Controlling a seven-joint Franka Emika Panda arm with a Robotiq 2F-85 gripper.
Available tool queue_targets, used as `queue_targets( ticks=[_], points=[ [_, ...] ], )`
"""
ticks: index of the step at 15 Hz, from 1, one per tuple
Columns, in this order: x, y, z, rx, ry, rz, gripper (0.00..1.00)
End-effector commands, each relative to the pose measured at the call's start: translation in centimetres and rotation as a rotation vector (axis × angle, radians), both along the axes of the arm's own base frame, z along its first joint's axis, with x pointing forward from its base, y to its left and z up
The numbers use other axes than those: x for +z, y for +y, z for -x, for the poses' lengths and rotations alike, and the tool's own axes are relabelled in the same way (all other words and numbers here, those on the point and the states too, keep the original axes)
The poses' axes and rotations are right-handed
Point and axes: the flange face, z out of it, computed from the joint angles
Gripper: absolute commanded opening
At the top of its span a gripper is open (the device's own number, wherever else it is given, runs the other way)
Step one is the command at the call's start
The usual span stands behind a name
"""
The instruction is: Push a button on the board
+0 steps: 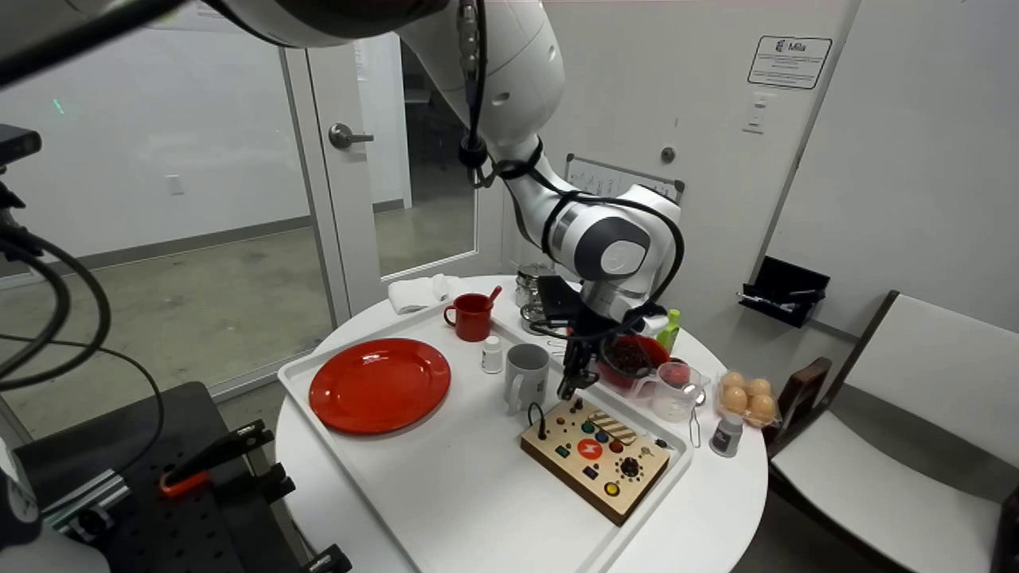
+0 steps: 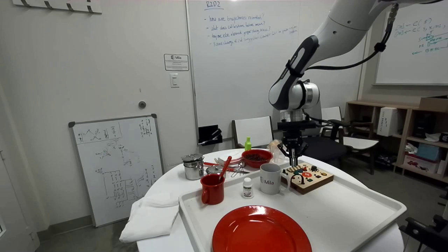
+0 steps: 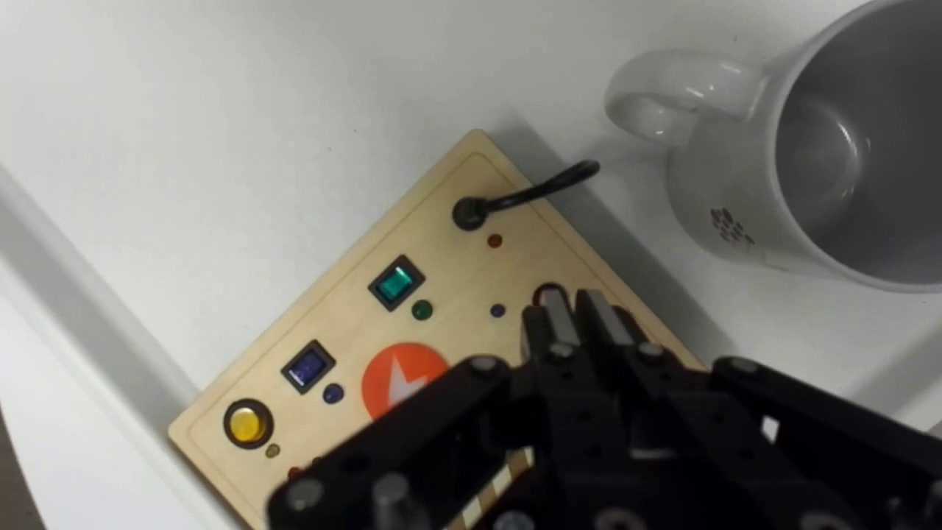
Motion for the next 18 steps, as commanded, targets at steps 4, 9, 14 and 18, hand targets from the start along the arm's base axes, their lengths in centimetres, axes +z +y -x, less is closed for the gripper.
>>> queue_targets(
  ticks=[4,9,14,18],
  points=[
    [-0.2,0.5,-0.1,0.006,-0.007,-0.005,0.10],
    [-1.2,0.7,-0.3,0.004,0.009,-0.004,0.09],
    [-2.7,0.4,-0.1,-0.006,0.025,-0.009,0.10],
    [-3.6,0.3,-0.4,-0.008,0.027,-0.008,0.10]
  ],
)
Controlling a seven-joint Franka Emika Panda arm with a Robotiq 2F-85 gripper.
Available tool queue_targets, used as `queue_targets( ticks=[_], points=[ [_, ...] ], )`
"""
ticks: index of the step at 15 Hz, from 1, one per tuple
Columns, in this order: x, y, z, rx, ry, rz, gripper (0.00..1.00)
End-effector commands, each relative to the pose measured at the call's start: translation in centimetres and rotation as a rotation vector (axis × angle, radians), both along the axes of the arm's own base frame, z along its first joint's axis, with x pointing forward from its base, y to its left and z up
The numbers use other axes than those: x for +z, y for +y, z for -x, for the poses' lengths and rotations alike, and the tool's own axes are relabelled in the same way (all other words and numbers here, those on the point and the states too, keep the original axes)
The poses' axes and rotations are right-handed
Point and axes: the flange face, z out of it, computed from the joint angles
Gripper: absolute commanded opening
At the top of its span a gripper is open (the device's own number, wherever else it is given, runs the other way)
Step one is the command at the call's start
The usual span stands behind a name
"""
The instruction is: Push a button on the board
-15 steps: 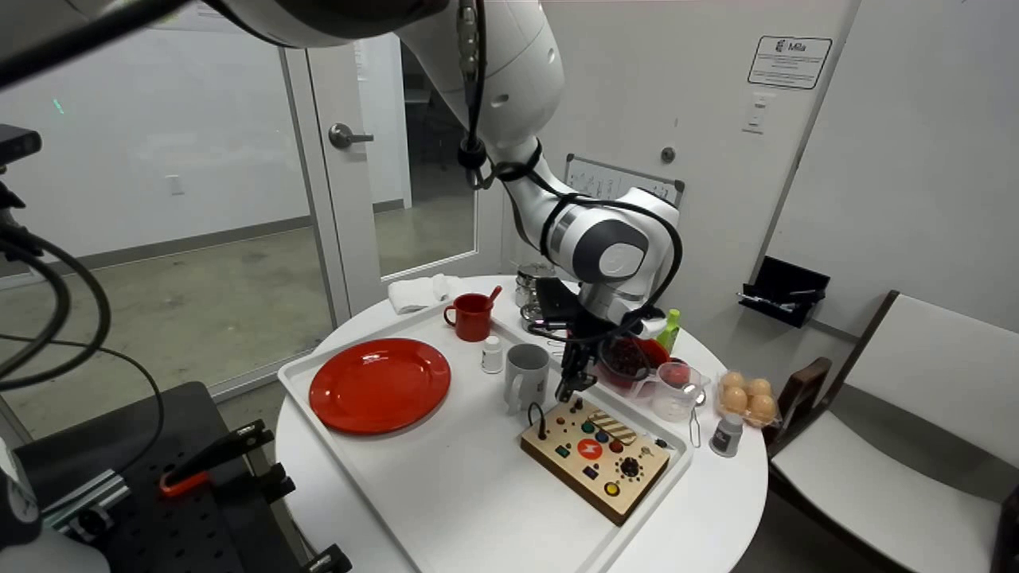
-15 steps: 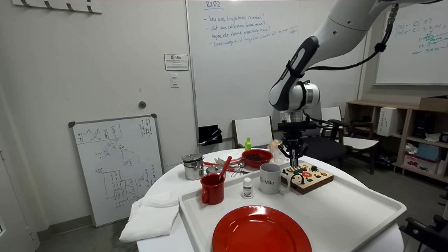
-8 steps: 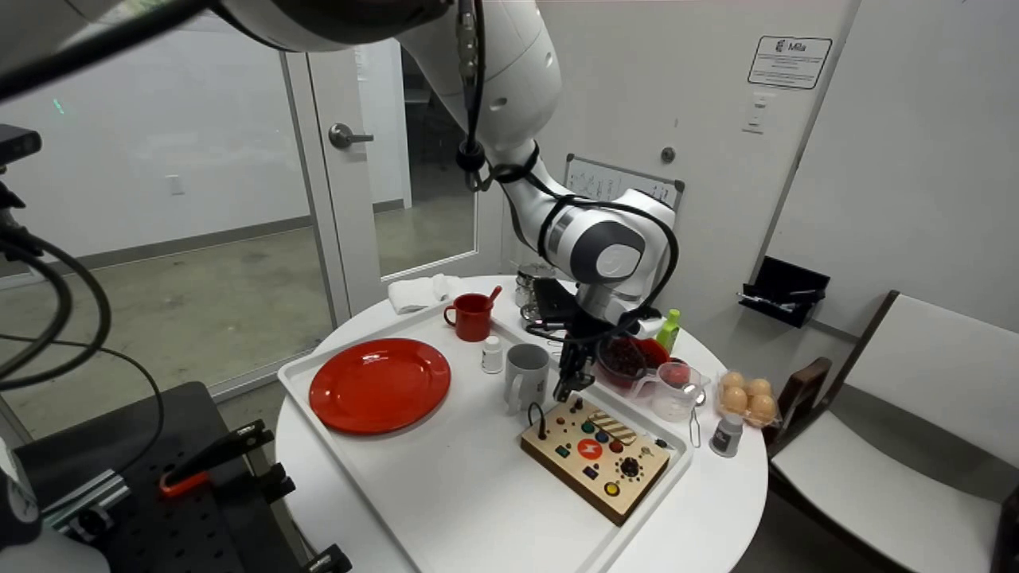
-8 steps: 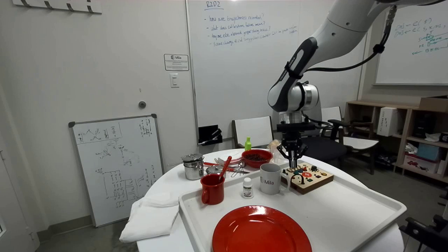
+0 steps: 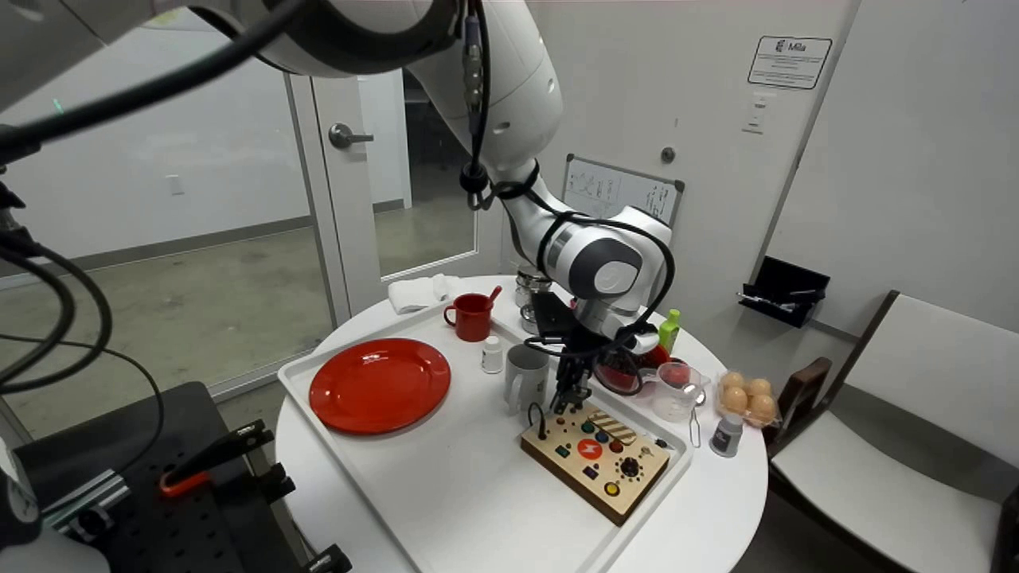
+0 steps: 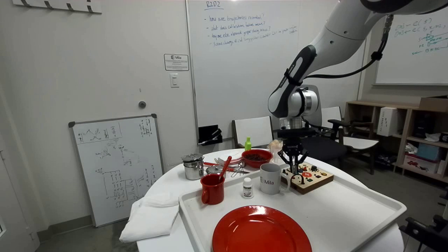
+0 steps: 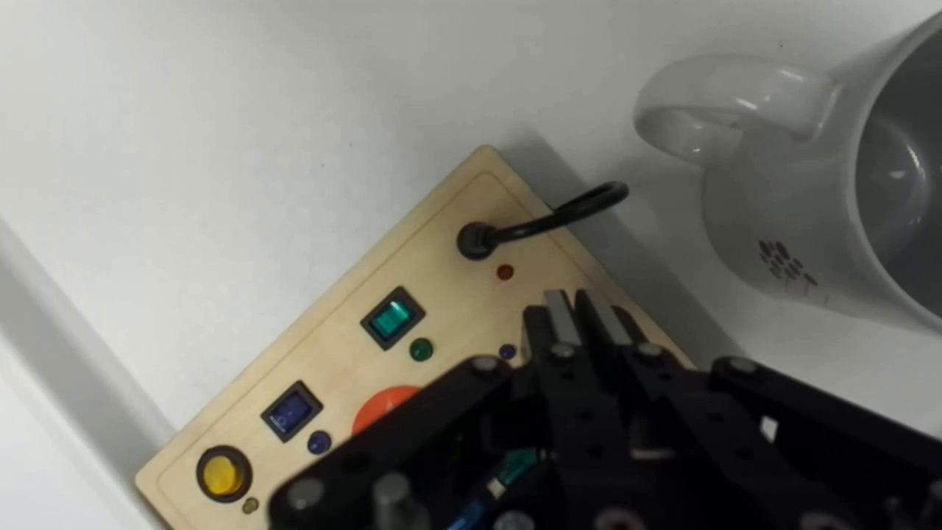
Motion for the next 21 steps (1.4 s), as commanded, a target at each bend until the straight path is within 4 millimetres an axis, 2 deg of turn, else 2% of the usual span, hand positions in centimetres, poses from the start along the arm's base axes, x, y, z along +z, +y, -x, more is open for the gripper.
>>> queue_targets(
  ticks=[1,10,21],
  points=[
    [-0.7,-0.2,-1.0,-0.016,-0.003,-0.007,0.10],
    [-1.6,-0.8,-1.6,-0.025,-0.005,-0.004,0.10],
    [-2.7,-0.6,-1.9,-0.026,0.024,-0.015,0.10]
  ],
)
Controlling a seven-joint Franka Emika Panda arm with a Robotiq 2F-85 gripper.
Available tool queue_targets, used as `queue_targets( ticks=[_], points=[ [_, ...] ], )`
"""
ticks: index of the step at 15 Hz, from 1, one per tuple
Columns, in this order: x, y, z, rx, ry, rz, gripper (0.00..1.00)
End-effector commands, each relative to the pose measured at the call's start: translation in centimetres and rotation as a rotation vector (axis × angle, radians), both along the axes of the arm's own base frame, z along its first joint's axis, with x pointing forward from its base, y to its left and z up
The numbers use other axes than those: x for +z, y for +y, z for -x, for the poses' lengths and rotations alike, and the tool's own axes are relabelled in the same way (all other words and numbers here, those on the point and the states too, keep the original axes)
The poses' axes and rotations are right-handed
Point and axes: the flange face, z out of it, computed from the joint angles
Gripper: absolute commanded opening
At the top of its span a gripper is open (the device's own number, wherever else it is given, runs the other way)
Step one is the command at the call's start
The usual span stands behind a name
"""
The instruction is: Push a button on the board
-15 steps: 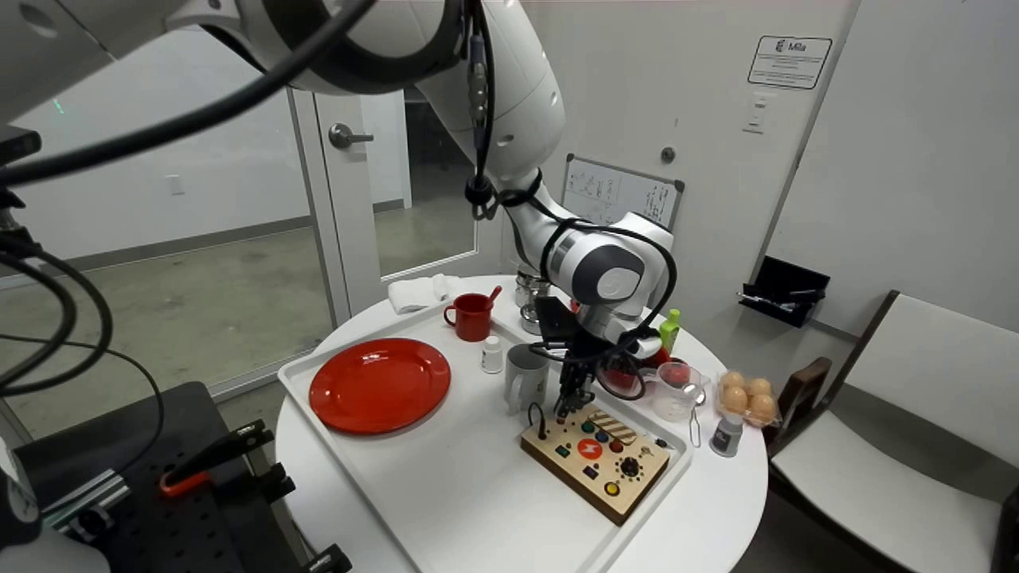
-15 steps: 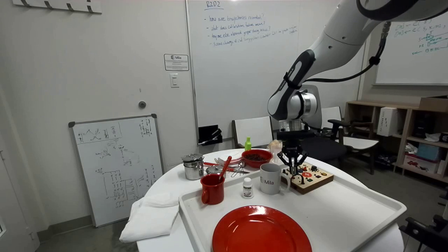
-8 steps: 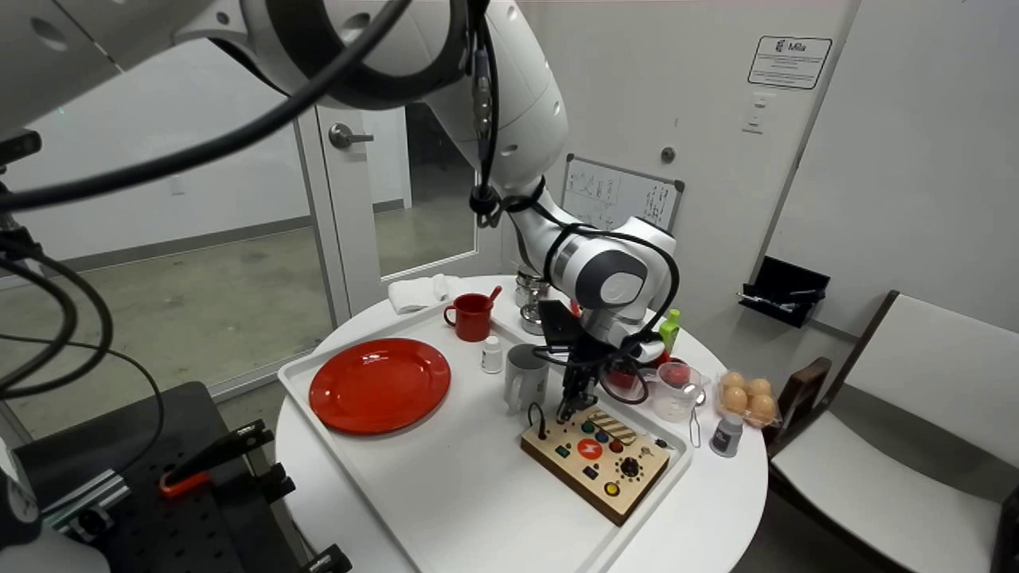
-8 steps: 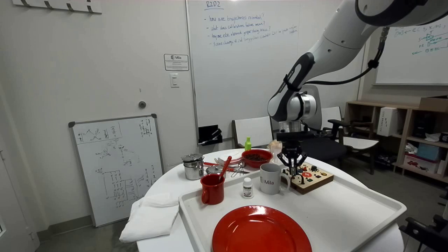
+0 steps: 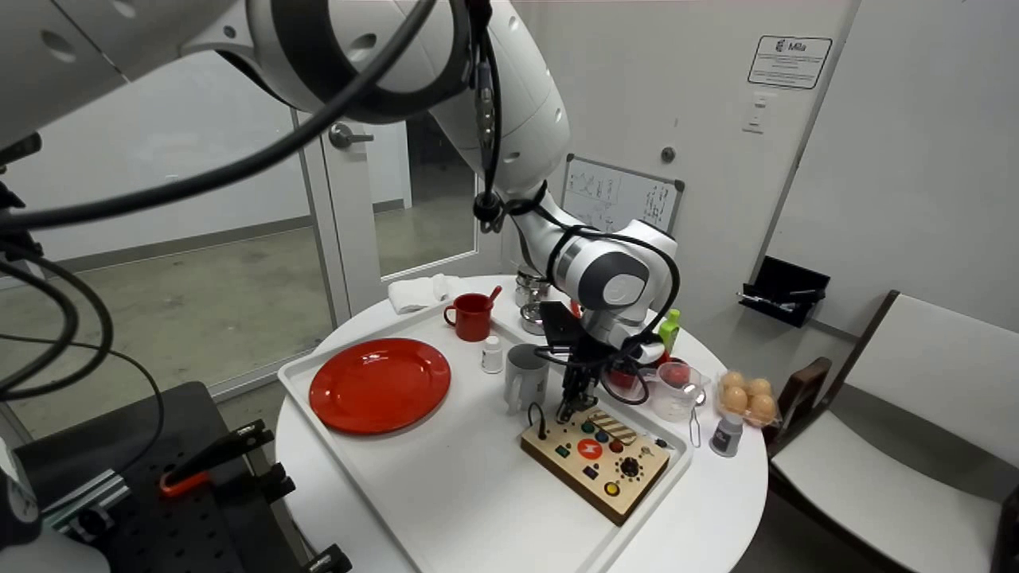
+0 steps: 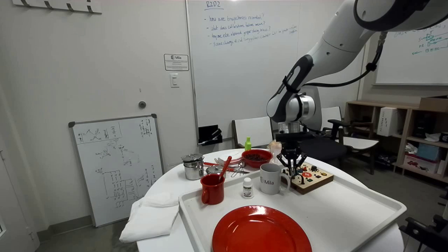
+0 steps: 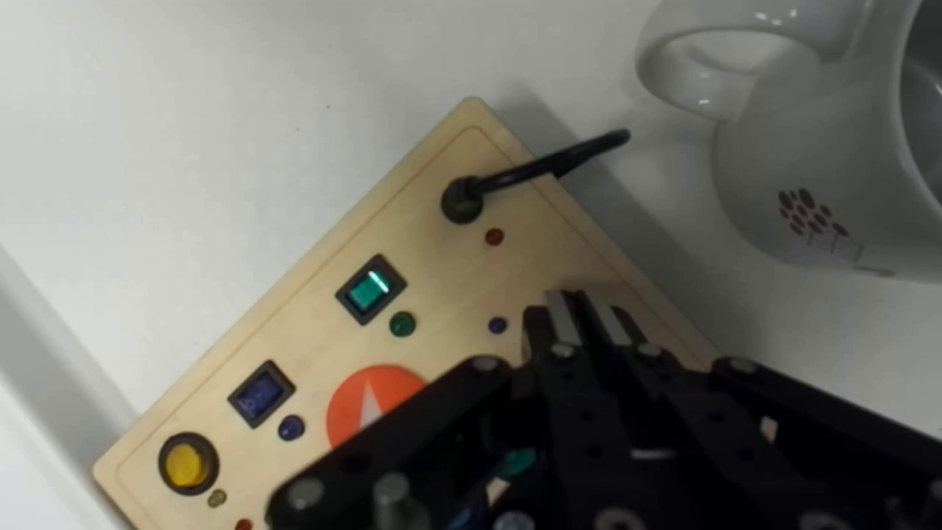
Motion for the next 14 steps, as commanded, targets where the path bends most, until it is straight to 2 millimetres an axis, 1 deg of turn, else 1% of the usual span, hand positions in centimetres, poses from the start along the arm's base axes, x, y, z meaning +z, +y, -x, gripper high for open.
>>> queue_targets(
  ticks=[1,10,14],
  points=[
    [-0.90,0.08,-0.57,-0.019,0.018,-0.020,0.10],
    [-1.86,0.03,-0.80,-0.041,0.038,-0.028,0.10],
    [-1.74,0.26,-0.88,-0.070,0.022,-0.006,0.10]
  ],
)
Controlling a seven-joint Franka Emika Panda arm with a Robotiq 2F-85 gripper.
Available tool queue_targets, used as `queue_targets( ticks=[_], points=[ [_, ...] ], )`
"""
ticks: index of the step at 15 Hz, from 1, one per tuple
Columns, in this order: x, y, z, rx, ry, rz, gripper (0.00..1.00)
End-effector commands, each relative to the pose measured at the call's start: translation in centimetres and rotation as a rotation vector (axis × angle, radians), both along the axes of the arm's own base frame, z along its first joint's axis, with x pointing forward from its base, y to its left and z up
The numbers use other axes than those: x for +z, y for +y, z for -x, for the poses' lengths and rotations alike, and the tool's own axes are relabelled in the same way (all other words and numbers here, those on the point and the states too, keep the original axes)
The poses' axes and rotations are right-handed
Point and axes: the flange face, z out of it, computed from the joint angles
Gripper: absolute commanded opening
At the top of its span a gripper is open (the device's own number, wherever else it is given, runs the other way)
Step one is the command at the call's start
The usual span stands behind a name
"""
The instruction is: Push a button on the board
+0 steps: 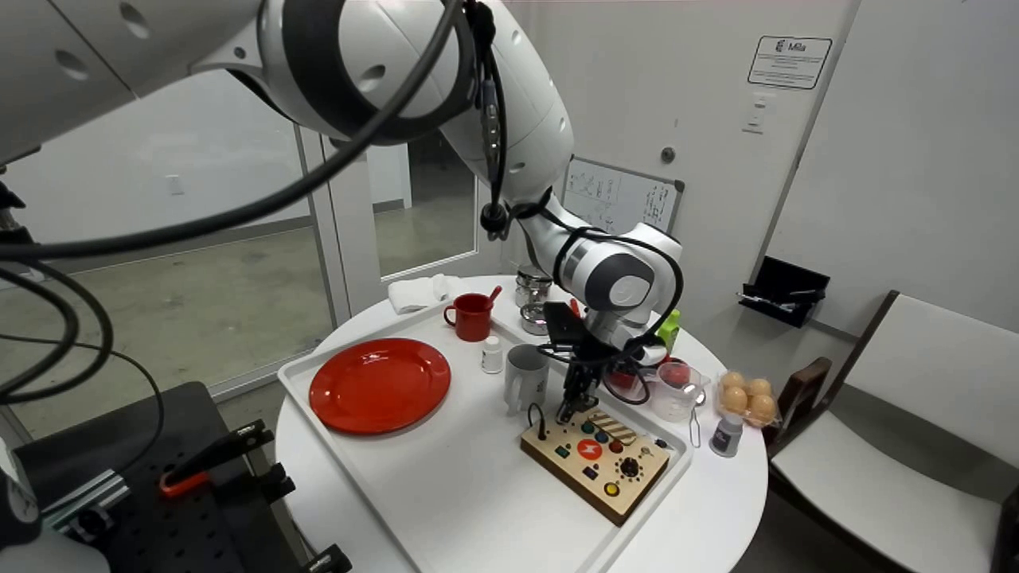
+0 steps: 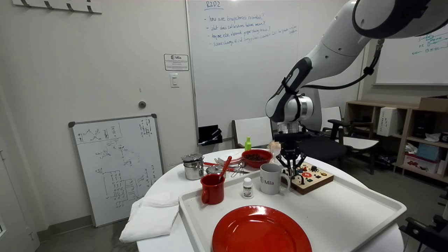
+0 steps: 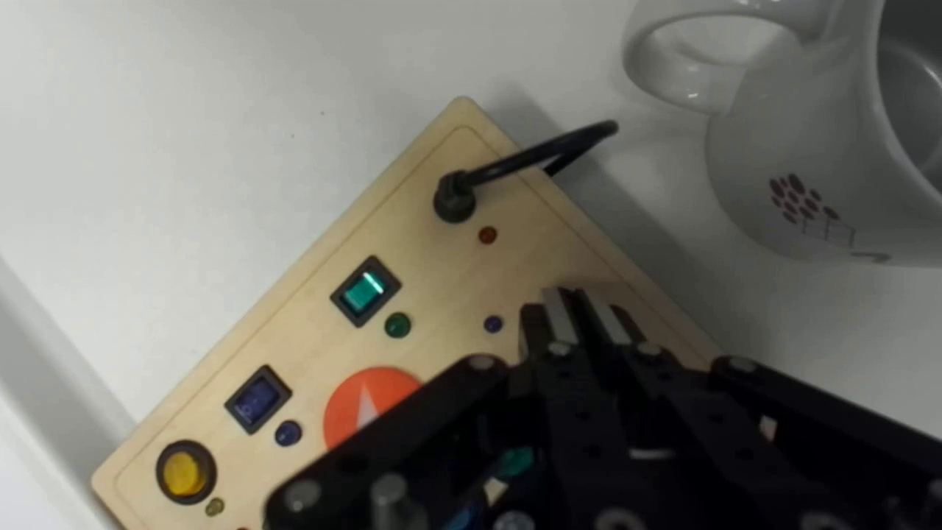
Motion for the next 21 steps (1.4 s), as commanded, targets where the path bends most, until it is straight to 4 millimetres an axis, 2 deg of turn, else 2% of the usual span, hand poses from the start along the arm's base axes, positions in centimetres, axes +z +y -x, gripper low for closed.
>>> queue_targets(
  ticks=[1,16,18,21],
  points=[
    [-1.3,0.7,-0.2,-0.044,-0.009,0.002,0.10],
    [-3.2,1.4,2.2,-0.039,0.083,-0.087,0.10],
    [-2.4,1.5,2.2,-0.019,0.089,-0.107,0.10],
    [0.2,0.4,1.6,-0.016,0.039,-0.068,0.10]
  ],
)
